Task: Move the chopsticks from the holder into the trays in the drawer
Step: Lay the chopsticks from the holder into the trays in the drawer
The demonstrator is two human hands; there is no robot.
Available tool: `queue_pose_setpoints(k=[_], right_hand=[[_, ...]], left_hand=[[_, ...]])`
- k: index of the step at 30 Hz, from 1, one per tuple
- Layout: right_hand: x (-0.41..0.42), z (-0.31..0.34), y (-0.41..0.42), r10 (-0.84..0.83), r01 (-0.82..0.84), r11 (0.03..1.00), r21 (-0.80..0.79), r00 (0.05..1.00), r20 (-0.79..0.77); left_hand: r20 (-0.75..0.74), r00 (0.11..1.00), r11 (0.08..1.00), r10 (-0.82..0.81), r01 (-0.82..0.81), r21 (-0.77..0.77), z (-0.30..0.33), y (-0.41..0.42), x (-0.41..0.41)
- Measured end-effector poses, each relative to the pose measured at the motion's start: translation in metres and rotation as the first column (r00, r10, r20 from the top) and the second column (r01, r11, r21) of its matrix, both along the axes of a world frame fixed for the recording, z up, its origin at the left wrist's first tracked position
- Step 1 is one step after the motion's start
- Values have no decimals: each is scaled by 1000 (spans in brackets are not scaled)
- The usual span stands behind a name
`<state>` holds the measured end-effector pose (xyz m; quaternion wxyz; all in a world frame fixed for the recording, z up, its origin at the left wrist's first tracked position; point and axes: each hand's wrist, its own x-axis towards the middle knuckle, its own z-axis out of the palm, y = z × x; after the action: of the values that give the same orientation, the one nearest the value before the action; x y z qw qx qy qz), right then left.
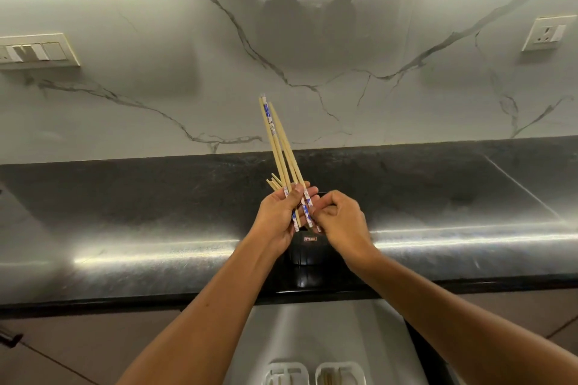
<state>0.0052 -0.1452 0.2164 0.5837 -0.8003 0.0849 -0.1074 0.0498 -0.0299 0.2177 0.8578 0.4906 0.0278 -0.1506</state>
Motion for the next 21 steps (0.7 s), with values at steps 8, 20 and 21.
queue_pose_setpoints(k=[8,20,21], right_hand=[[-3,2,-1,152,-163,965,-208,986,-69],[36,111,-22,149,-121,973,-195,980,134],[37,114,-23,171,-154,973,-172,981,89]], left_hand=[[27,999,990,-39,35,140,-12,5,-10],[66,980,932,-189,158,325,-32,7,-31],[72,977,928,-198,164,335,-32,7,-32]])
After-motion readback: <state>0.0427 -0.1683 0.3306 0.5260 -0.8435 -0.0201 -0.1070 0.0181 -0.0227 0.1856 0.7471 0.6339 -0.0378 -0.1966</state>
